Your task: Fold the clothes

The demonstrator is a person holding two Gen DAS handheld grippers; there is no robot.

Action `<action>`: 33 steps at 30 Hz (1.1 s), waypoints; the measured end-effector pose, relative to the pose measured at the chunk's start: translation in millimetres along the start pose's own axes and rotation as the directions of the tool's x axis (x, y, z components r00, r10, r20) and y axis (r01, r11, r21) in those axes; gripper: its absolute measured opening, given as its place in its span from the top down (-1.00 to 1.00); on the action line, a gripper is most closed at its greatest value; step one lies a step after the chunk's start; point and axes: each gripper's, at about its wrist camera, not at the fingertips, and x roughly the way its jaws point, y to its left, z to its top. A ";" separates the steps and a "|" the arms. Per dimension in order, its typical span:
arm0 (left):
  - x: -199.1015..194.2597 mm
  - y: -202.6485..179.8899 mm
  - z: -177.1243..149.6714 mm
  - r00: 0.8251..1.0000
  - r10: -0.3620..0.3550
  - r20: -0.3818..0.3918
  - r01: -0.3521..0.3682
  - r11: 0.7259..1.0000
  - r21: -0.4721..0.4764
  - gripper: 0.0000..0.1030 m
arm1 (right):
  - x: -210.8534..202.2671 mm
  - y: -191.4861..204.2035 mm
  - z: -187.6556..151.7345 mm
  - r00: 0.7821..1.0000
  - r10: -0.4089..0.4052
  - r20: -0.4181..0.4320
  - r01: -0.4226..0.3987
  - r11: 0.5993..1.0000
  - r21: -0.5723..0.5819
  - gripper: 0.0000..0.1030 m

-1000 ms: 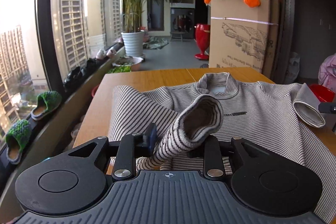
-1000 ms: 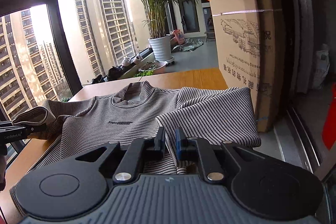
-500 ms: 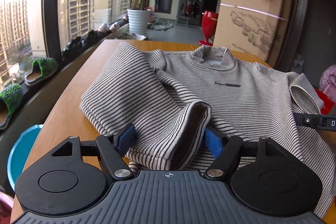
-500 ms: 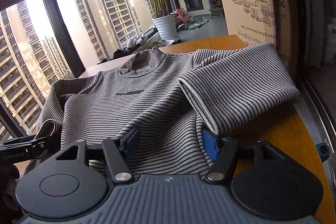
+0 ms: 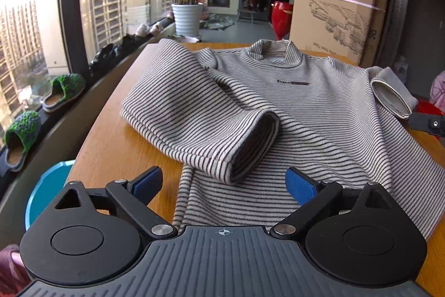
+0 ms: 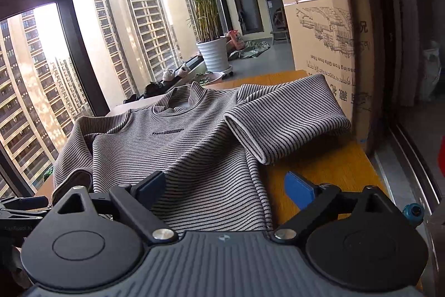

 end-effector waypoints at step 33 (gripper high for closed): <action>-169.0 -58.2 -43.1 0.987 0.022 0.161 -0.031 0.998 0.054 -1.00 | -152.3 80.8 -55.0 0.994 -0.108 0.028 0.110 0.991 -0.080 -1.00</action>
